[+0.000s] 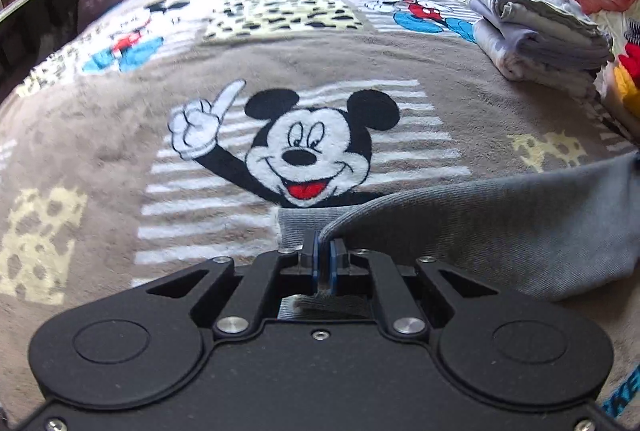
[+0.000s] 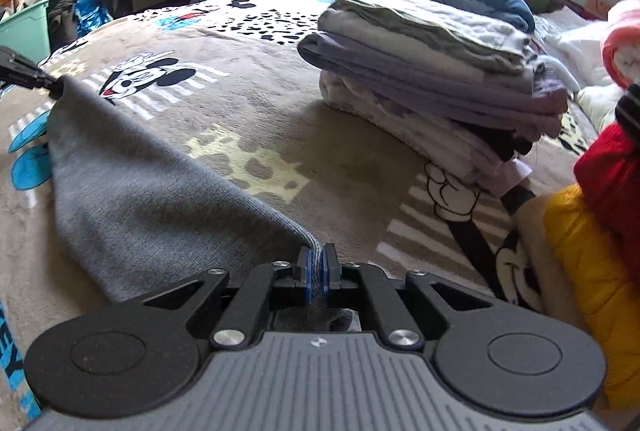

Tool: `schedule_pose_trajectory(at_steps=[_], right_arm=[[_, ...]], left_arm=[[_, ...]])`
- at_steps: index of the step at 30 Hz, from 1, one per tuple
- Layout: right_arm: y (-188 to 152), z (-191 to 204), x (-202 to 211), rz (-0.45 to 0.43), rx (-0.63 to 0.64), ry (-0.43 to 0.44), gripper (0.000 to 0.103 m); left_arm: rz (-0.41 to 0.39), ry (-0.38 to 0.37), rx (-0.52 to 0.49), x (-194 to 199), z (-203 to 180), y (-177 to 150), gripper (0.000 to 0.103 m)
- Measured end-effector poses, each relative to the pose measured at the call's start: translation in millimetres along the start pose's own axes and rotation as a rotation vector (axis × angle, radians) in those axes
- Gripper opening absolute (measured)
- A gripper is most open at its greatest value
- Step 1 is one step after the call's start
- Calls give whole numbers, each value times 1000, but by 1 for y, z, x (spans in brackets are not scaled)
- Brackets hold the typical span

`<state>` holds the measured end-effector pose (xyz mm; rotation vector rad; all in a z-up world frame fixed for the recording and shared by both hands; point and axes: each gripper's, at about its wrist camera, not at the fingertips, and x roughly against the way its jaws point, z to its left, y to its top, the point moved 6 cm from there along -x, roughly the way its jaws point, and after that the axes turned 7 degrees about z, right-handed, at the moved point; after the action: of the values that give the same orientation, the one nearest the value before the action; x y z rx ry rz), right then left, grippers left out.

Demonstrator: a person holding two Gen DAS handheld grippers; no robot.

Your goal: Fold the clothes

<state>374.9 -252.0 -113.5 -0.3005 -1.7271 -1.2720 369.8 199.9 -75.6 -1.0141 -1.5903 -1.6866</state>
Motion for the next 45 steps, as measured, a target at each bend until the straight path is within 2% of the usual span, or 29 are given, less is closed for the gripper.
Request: schedule_pose_trajectory(at_steps=[3, 5, 7, 10, 12, 14, 18, 20, 23, 27, 30, 33, 34, 35, 36, 39, 41, 42, 45], right_arm=[[-1, -4, -11, 14, -19, -2, 6], [-4, -7, -20, 24, -42, -13, 7], [-7, -10, -30, 27, -84, -24, 8], [-9, -12, -34, 14, -136, -56, 14], [-8, -12, -31, -13, -152, -79, 16], [-6, -11, -23, -54, -150, -103, 22], [-6, -4, 8, -163, -120, -207, 22], [-9, 7, 23, -212, -94, -224, 22], [-13, 30, 30, -231, -50, -163, 22], [-21, 50, 9, -168, -4, -115, 22], [-27, 51, -9, -135, -13, -113, 22], [-33, 50, -18, -145, -45, -106, 23], [-34, 49, -19, -151, -59, -102, 23], [-34, 49, -20, -152, -70, -98, 23], [-34, 49, -20, -151, -81, -94, 23], [-34, 43, -21, -140, -131, -65, 23], [-32, 39, -22, -130, -156, -54, 23], [-31, 38, -23, -125, -164, -54, 23], [-28, 38, -25, -110, -164, -67, 24]], left_arm=[[21, -40, 50, -8, 7, 2, 7], [-2, -45, 97, -11, 15, 5, 23], [-54, -16, 192, -4, 28, 4, 25], [-126, -12, 311, 9, 43, -7, 25], [-148, -31, 353, 17, 44, -17, 25], [-169, -106, 440, 23, 43, -33, 25], [-193, -321, 641, 20, 40, -57, 25], [-200, -402, 725, 14, 38, -63, 25], [-187, -404, 794, 4, 33, -62, 25], [-197, -412, 900, -2, 35, -71, 25], [-214, -412, 938, -6, 35, -75, 25], [-244, -446, 996, -14, 37, -78, 25], [-258, -441, 987, -13, 35, -76, 25], [-273, -436, 977, -11, 34, -74, 18], [-288, -430, 967, -9, 33, -72, 5], [-471, -410, 849, 37, 29, -49, 5], [-485, -363, 791, 46, 28, -39, 5], [-467, -334, 779, 42, 28, -38, 5], [-433, -310, 762, 28, 28, -48, 5]])
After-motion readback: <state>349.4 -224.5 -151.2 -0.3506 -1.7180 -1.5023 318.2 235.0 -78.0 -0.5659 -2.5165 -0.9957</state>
